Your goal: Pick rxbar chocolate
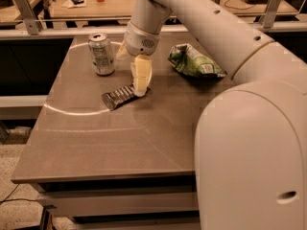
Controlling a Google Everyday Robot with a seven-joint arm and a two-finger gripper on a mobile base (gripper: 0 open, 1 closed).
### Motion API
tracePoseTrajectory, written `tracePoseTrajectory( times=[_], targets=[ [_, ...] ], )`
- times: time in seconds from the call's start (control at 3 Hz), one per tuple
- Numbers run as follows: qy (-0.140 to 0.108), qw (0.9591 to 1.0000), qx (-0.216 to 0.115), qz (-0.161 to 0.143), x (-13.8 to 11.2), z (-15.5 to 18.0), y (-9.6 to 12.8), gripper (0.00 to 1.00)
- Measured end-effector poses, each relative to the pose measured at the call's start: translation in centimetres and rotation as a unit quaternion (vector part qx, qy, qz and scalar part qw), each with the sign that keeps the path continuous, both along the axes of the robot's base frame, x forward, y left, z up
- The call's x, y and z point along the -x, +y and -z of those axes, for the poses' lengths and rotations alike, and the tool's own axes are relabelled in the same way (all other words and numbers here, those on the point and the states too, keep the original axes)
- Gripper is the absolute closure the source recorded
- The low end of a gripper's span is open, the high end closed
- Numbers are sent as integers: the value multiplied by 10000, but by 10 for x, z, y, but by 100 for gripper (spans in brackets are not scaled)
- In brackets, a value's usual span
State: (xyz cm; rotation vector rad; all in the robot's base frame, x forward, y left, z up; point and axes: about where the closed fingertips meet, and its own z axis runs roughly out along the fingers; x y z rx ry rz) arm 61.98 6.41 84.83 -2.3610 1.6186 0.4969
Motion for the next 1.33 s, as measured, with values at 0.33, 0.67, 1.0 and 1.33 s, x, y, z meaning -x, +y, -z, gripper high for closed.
tracePoseTrajectory(
  times=[0.33,0.67,1.0,1.33],
  targets=[
    [185,9998,-87,-53,2,11,4,0],
    [318,9994,-132,-30,5,21,0,0],
    [353,9992,-178,-9,11,26,-6,0],
    [269,9991,-276,-168,21,28,-9,18]
  ],
)
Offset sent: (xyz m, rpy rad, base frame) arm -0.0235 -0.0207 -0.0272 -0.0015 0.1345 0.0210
